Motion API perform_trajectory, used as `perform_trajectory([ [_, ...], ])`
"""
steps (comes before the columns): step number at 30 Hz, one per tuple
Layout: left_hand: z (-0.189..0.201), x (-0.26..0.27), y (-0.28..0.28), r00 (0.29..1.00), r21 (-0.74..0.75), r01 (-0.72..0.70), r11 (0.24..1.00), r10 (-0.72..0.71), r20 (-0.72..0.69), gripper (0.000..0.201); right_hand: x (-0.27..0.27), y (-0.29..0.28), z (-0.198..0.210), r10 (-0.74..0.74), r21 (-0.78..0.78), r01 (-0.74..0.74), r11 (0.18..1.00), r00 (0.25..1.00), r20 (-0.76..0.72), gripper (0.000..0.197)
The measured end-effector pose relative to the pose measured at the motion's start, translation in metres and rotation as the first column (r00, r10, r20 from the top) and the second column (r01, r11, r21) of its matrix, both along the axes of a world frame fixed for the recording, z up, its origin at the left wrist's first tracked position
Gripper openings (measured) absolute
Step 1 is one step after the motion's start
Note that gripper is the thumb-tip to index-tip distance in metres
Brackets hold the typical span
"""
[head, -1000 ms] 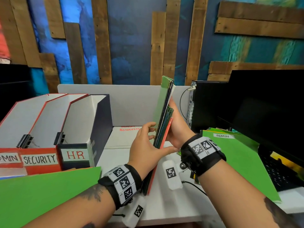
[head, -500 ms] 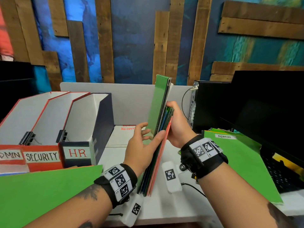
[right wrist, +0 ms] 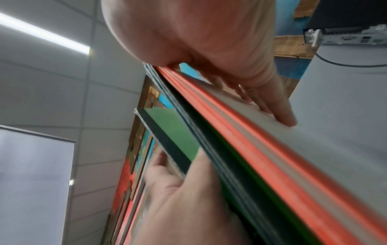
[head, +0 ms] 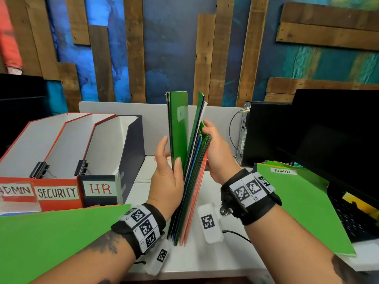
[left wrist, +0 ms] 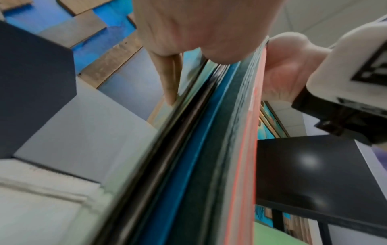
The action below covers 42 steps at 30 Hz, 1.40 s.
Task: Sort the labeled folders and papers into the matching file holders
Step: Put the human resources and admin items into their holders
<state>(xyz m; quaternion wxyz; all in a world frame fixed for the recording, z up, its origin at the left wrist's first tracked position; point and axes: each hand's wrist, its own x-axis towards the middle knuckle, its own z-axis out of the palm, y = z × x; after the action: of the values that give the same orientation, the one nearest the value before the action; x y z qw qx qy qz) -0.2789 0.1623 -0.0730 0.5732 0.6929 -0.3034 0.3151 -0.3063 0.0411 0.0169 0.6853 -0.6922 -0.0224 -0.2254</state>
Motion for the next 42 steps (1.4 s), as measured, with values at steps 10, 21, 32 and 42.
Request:
perform_trajectory([
  [10,0.010,0.001,0.013,0.994,0.134,-0.004,0.991,-0.011,0.109,0.043,-0.002,0.007,0.011,-0.098,-0.162,0.122,0.979,0.984,0.149,0.009],
  [21,0.008,0.006,0.020,0.988,0.211,-0.001,0.978,-0.032,0.153,0.068,-0.011,0.007,0.026,-0.020,-0.260,0.035,0.965,0.998,0.060,0.017],
  [32,0.009,-0.003,0.026,1.000,0.268,-0.014,0.963,0.008,0.023,0.086,-0.014,0.014,0.032,-0.011,-0.305,0.000,0.952,0.999,-0.034,0.009],
  [42,0.009,-0.001,0.029,0.995,0.249,-0.092,0.964,0.101,-0.024,0.103,-0.008,0.024,0.054,-0.140,-0.538,0.053,0.841,0.983,-0.122,0.045],
])
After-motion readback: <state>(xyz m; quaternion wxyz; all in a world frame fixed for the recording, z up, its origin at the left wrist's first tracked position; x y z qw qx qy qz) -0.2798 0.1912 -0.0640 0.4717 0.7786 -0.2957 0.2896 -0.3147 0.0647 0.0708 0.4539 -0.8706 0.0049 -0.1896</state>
